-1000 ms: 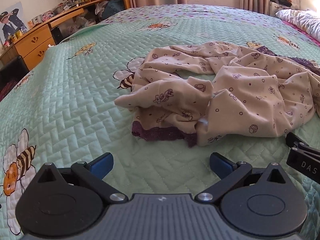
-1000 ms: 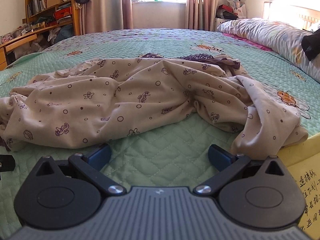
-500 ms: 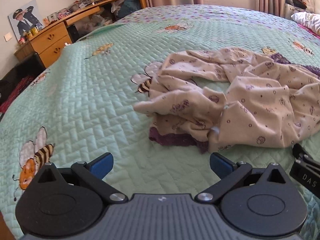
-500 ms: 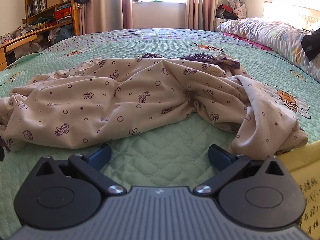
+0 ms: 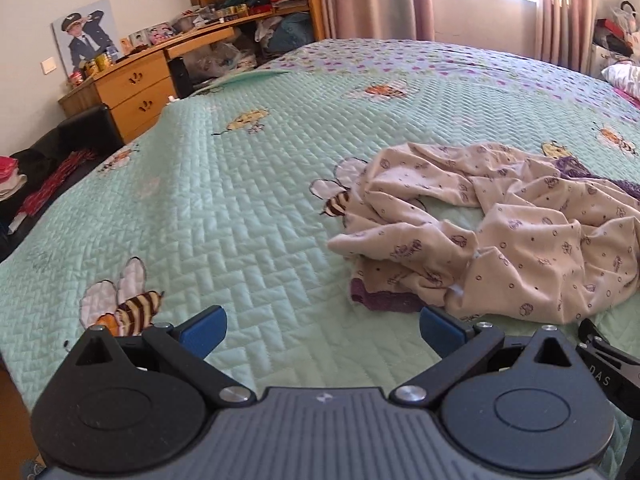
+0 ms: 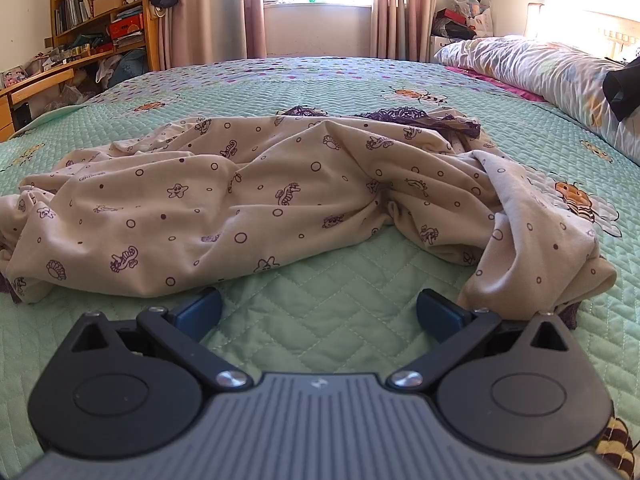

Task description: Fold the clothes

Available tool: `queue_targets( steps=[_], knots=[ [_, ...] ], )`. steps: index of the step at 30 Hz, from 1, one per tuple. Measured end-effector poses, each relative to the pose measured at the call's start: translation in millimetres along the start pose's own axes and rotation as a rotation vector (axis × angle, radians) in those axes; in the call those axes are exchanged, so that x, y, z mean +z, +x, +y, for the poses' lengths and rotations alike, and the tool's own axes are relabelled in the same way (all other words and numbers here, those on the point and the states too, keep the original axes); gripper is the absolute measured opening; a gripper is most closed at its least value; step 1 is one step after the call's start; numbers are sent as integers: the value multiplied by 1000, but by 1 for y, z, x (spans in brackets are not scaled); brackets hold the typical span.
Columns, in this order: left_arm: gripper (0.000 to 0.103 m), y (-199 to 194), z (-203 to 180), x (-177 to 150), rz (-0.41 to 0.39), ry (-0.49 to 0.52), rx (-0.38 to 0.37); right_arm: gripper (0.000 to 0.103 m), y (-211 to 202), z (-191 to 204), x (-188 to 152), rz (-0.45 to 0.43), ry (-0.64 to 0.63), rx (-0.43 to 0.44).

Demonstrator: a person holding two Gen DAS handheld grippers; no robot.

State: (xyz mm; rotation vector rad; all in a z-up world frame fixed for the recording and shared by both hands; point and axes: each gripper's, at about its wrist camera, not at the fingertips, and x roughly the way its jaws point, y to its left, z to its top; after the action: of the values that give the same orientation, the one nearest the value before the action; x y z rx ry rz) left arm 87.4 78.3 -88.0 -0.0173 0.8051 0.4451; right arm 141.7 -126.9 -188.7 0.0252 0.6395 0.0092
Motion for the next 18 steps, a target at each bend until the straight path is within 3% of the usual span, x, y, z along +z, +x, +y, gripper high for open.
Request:
queue_targets(
  steps=[18],
  knots=[
    [102, -21, -15, 1, -24, 28, 22, 103, 0, 0, 0, 0, 0, 0]
  ],
)
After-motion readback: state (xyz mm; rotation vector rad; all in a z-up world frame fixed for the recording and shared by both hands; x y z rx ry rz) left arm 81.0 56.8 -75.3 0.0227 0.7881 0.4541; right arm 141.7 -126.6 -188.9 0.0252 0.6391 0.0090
